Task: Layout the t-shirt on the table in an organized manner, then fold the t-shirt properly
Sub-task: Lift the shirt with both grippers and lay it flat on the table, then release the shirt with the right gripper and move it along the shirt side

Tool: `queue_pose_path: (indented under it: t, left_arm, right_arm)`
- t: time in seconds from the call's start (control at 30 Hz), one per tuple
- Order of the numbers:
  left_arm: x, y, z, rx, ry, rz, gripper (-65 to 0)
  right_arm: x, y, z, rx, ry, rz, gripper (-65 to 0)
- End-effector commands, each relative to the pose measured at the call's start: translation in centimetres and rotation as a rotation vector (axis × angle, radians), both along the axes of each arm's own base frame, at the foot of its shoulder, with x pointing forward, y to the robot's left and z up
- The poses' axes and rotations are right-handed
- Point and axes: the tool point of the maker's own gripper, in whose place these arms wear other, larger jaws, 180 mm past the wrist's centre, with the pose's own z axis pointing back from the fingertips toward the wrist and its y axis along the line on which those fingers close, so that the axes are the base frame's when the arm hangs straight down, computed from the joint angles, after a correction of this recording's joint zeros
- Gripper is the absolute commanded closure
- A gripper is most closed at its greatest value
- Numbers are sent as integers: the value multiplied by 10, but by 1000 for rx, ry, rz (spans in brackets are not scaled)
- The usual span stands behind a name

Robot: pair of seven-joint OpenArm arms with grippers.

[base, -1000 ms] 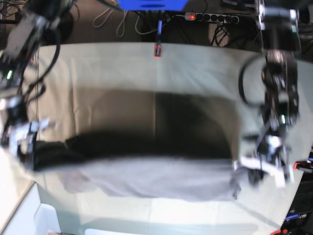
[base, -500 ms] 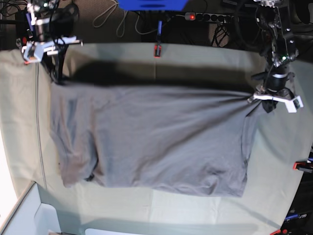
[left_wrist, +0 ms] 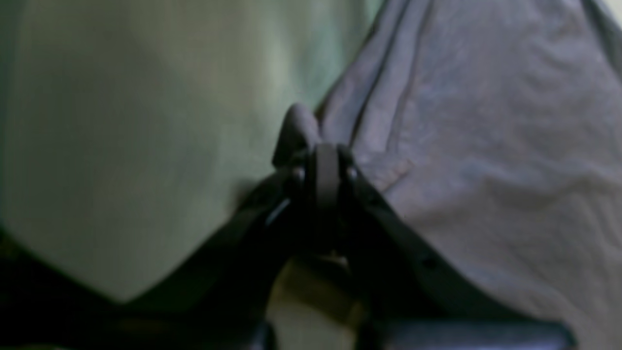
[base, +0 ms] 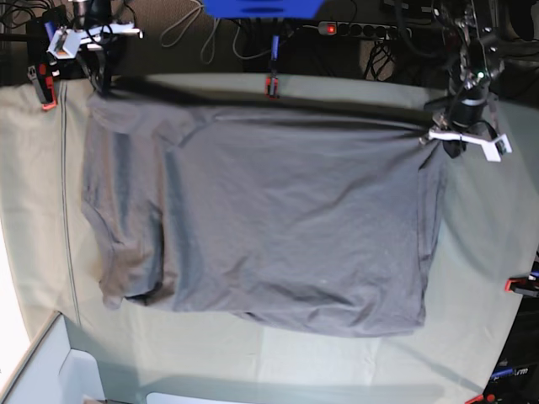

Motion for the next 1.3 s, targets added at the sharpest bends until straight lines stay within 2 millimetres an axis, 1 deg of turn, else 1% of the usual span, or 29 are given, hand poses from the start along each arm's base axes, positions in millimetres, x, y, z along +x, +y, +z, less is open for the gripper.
queue_pose_path:
  t: [0.0, 0.13, 0.3, 0.37, 0.5, 0.57, 0.67, 0.73, 0.77, 0.83, 0.97, 1.03, 1.07, 1.13, 1.17, 1.2, 1.27]
  left_arm:
    - [2, 7, 10, 27, -31, 4, 0]
    - [-10, 5, 3, 21, -4, 7, 0]
    - [-26, 4, -5, 22, 31, 6, 0]
    - [-32, 6, -7, 25, 45, 6, 0]
    - [-40, 6, -10, 27, 63, 5, 0]
    - [-40, 7, -10, 28, 63, 5, 0]
    - [-41, 7, -11, 27, 70, 2, 0]
    - [-40, 7, -10, 26, 69, 2, -8]
    - [-39, 7, -8, 29, 63, -1, -22]
    - [-35, 8, -1, 36, 44, -3, -71]
    - [-38, 28, 16, 69, 11, 47, -223]
    - [-36, 35, 24, 85, -9, 63, -283]
    - [-35, 38, 28, 92, -18, 66, -300]
    - [-34, 45, 35, 108, -32, 76, -302]
    - [-29, 46, 38, 109, -46, 80, -302]
    - [-23, 47, 42, 111, -61, 81, -302]
    - [-19, 51, 44, 112, -74, 94, -302]
  right_arm:
    - [-5, -8, 9, -11, -32, -19, 0]
    - [-12, -7, 7, -7, -13, -17, 0]
    - [-15, -8, 7, -8, -10, -21, -107]
    - [-14, -8, 7, -9, -11, -20, -125]
    - [-14, -10, 12, -15, -36, -26, -125]
    - [-18, -11, 16, -17, -55, -34, -129]
    - [-21, -12, 28, -24, -118, -49, -130]
    - [-25, -10, 34, -17, -154, -74, -130]
    - [-27, -9, 37, -18, -171, -83, -130]
    - [-31, -18, 47, -40, -216, -120, -143]
    - [-39, -24, 58, -57, -271, -193, -212]
    - [-35, -25, 63, -66, -290, -194, -251]
    - [-33, -24, 65, -67, -298, -189, -268]
    - [-29, -23, 68, -67, -312, -184, -291]
    - [-23, -23, 70, -67, -327, -184, -300]
    - [-18, -24, 71, -68, -341, -185, -304]
    - [-9, -24, 70, -62, -358, -191, -306]
